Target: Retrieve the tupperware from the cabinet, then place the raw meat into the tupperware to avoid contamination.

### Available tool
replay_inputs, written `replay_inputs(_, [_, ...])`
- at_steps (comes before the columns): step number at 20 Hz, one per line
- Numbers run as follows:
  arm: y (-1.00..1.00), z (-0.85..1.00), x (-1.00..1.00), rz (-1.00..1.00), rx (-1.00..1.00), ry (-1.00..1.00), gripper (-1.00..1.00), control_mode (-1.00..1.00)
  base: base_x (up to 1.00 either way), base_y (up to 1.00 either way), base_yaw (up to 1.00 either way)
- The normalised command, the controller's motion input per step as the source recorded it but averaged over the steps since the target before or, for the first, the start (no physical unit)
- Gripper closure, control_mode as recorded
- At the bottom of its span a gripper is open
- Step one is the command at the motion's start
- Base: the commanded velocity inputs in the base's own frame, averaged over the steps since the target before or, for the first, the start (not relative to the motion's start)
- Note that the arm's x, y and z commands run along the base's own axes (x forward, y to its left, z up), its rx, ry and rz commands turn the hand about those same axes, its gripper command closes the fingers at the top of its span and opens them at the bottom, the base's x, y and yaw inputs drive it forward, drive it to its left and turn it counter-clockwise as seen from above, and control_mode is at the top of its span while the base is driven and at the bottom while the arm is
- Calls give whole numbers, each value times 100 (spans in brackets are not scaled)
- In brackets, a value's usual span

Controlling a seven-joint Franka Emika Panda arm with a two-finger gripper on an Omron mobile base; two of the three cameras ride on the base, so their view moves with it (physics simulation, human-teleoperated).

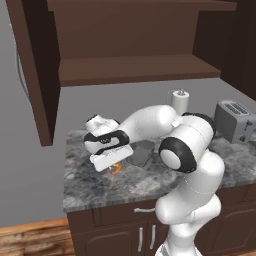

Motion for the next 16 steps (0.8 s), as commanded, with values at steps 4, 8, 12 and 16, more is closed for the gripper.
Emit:
replay_inputs(4, [-26,14,-35,0,0,-34,100,-100,0,0,0])
replay_inputs(8, [-27,22,-22,-1,0,-36,100,-100,0,0,0])
replay_inputs(12, [-34,36,-16,-1,3,-36,100,-100,0,0,0])
replay_inputs(16, [-34,51,-4,-2,7,-32,100,-100,0,0,0])
